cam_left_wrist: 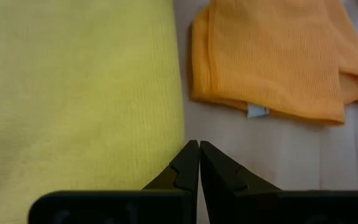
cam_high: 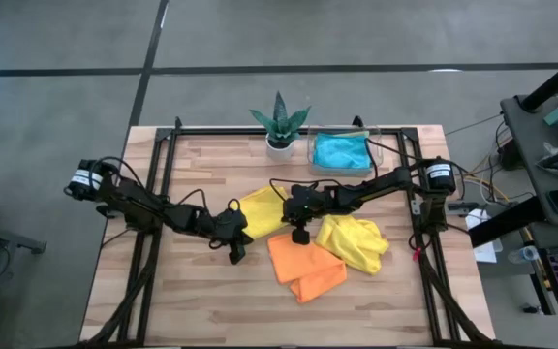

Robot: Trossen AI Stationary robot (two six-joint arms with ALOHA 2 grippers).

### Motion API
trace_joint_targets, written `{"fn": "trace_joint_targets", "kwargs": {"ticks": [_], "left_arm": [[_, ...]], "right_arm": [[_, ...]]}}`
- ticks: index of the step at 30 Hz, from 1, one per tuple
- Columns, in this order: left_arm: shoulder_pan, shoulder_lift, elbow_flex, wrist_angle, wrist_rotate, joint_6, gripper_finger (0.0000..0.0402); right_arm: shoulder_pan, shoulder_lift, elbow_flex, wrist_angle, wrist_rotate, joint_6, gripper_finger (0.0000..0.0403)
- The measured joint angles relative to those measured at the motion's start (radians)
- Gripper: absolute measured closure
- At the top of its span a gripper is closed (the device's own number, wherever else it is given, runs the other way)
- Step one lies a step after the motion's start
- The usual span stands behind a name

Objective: Fold microfiber towels
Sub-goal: Fold the left yellow microfiber towel, then put the left yellow microfiber towel into the transparent bin

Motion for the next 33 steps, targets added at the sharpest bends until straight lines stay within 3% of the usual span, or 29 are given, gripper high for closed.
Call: {"fn": "trace_joint_targets", "kwargs": {"ticks": [6,13,23,29,33], "left_arm": [[0.000,0.029,-0.002,-0.057,0.086,-0.051,0.0402],[-0.001,0.042,-0.003,-0.090,0.102,-0.103,0.0401],[-0.002,-0.113,-0.008,-0.108,0.139,-0.070,0.0401],[-0.002,-0.194,-0.008,-0.100,0.023,-0.019,0.0401],[-0.001,-0.190,-0.011,-0.104,-0.107,0.024,0.0401]], "right_arm": [[-0.002,0.014,0.000,-0.089,0.010,-0.007,0.0394],[-0.003,0.014,0.001,-0.131,0.010,-0.010,0.0394],[-0.008,-0.016,0.009,-0.137,0.013,0.031,0.0394],[-0.052,-0.053,0.040,-0.191,0.009,0.170,0.0384],[-0.113,-0.068,0.077,-0.311,0.001,0.249,0.0346]]}}
